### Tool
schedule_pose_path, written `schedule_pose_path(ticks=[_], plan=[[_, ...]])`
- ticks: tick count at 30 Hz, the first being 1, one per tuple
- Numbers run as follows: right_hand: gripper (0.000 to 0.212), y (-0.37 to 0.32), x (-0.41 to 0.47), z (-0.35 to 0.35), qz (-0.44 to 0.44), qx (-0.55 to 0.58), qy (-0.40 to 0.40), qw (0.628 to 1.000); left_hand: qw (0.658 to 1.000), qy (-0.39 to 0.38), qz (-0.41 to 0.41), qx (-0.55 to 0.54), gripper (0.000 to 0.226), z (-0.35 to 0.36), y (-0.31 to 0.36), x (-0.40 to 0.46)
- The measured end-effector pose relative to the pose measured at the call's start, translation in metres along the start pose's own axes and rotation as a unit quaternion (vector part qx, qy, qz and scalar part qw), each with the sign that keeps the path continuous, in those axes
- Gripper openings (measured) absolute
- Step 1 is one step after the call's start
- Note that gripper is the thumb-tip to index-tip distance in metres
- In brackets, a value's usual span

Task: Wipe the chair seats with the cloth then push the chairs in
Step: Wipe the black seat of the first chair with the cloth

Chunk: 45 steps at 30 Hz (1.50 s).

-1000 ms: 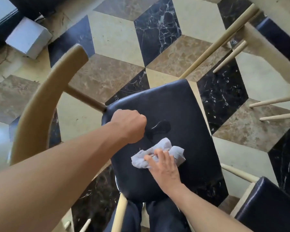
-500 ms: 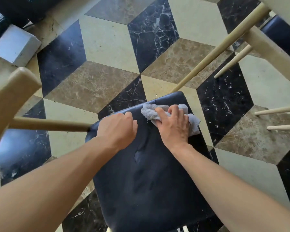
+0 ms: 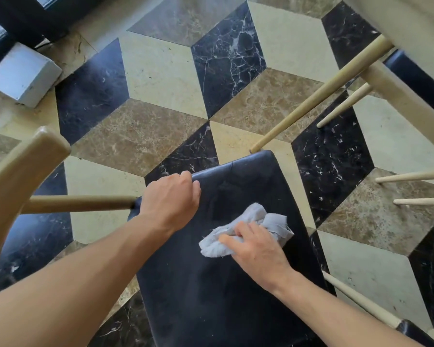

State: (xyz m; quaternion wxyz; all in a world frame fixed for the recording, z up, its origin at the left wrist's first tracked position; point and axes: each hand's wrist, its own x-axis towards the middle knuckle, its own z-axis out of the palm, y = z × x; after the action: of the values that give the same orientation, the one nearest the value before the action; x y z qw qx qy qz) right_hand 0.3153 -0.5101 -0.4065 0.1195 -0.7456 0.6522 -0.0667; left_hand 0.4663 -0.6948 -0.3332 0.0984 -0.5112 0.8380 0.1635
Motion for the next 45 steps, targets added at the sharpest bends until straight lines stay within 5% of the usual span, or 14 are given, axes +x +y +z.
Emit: schedule_pose_path(ticks=[6, 11, 16, 20, 24, 31, 35, 41, 45], plan=[[0.032, 0.058, 0.057, -0.035, 0.335, 0.073, 0.052, 0.938, 0.997, 0.016, -0.071, -0.025, 0.022, -0.005, -0.012, 0.005], [0.033, 0.063, 0.147, -0.035, 0.447, 0.078, 0.021, 0.891, 0.99, 0.013, -0.135, -0.038, 0.013, -0.005, -0.028, -0.001], [0.033, -0.02, 0.155, -0.012, 0.351, 0.028, -0.025, 0.935, 0.987, 0.018, -0.158, -0.033, 0.017, -0.009, -0.046, -0.004], [0.049, -0.096, 0.119, 0.012, 0.191, 0.063, -0.06, 0.978, 0.987, 0.004, -0.156, -0.036, 0.016, -0.016, -0.049, -0.003], [0.054, -0.092, 0.098, 0.012, 0.107, 0.077, -0.051, 0.99, 0.987, -0.05, -0.151, -0.029, 0.008, -0.025, -0.044, -0.004], [0.049, 0.003, 0.113, -0.004, 0.336, 0.057, 0.024, 0.94, 0.981, -0.127, -0.148, 0.007, 0.014, -0.039, -0.038, -0.027], [0.046, -0.024, 0.146, 0.0, 0.393, 0.079, 0.032, 0.915, 0.979, -0.148, -0.133, 0.048, 0.01, -0.061, -0.05, -0.029], [0.047, -0.152, 0.144, 0.021, 0.226, 0.177, -0.02, 0.958, 0.975, -0.194, -0.095, 0.06, 0.017, -0.072, -0.055, -0.038], [0.02, -0.189, 0.095, 0.042, 0.068, 0.114, -0.107, 0.985, 0.964, -0.249, -0.044, 0.079, 0.012, -0.065, -0.047, -0.063]])
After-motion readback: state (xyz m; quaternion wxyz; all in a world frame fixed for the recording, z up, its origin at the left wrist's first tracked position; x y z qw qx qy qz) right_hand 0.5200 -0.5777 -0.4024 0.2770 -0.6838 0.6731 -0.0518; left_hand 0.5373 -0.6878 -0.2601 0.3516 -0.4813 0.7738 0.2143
